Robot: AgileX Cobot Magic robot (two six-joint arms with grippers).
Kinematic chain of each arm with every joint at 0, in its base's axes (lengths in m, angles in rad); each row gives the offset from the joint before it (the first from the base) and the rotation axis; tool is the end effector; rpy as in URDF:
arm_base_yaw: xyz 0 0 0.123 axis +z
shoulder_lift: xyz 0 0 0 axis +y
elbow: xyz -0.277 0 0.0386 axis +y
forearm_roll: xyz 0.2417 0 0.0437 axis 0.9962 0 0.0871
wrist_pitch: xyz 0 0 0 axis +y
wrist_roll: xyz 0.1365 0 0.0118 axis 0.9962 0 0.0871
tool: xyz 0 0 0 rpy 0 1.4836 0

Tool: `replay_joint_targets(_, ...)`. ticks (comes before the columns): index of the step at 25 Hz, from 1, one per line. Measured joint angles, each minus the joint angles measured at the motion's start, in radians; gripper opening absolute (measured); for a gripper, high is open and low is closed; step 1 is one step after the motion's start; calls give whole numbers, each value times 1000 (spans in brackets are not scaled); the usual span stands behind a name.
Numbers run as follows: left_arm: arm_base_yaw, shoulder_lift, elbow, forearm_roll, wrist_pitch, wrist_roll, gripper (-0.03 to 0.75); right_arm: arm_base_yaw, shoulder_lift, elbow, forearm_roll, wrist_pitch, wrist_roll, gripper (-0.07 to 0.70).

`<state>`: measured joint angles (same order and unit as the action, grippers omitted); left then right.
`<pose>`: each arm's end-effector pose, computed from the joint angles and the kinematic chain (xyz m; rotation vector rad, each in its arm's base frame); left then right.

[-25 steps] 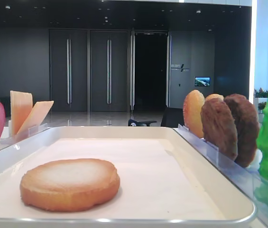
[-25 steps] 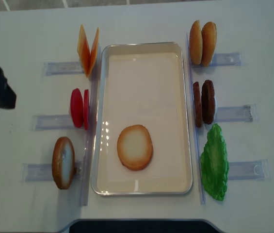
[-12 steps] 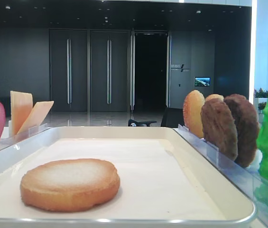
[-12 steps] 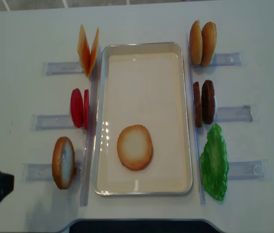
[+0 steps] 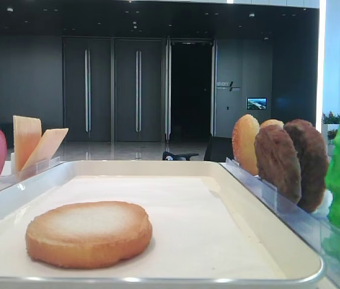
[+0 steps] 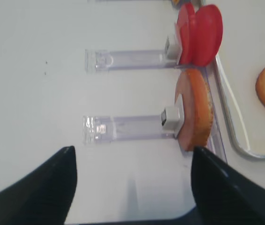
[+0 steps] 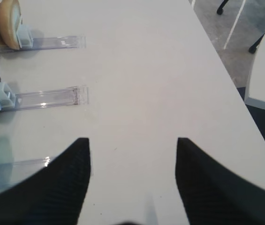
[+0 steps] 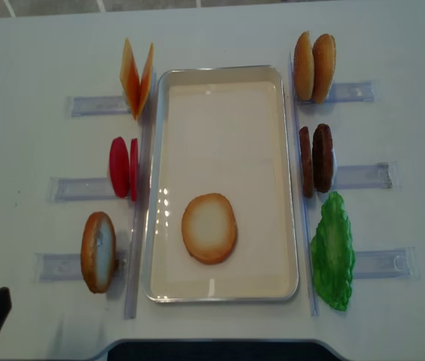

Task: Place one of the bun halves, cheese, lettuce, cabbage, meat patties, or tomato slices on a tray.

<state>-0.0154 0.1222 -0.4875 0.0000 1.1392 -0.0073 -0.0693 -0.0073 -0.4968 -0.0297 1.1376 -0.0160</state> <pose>0.0458 -0.0007 0.2353 0.0091 2.2575 -0.0121 0.0299 -0.0058 0.2433 0.0593 2.1171 -0.0867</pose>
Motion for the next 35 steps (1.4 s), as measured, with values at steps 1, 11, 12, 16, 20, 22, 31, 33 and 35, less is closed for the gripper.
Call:
replay_joint_targets(1, 0, -39, 7, 0, -11, -1, 576, 0, 0, 0, 0, 0, 0, 415)
replay_joint_targets(11, 0, -137, 14, -5, -25, -1, 576, 0, 0, 0, 0, 0, 0, 415)
replay_joint_targets(12, 0, -137, 14, -6, -25, -1, 576, 0, 0, 0, 0, 0, 0, 415)
replay_joint_targets(16, 0, -137, 14, -6, -25, -1, 576, 0, 0, 0, 0, 0, 0, 415)
replay_joint_targets(20, 0, -137, 14, -6, -25, -1, 576, 0, 0, 0, 0, 0, 0, 415)
replay_joint_targets(22, 0, -137, 14, -6, -25, -1, 576, 0, 0, 0, 0, 0, 0, 415)
replay_joint_targets(31, 0, -137, 14, -6, -25, -1, 576, 0, 0, 0, 0, 0, 0, 415)
replay_joint_targets(33, 0, -137, 14, -6, -25, -1, 576, 0, 0, 0, 0, 0, 0, 415)
replay_joint_targets(35, 0, -137, 14, -6, -26, -1, 576, 0, 0, 0, 0, 0, 0, 415)
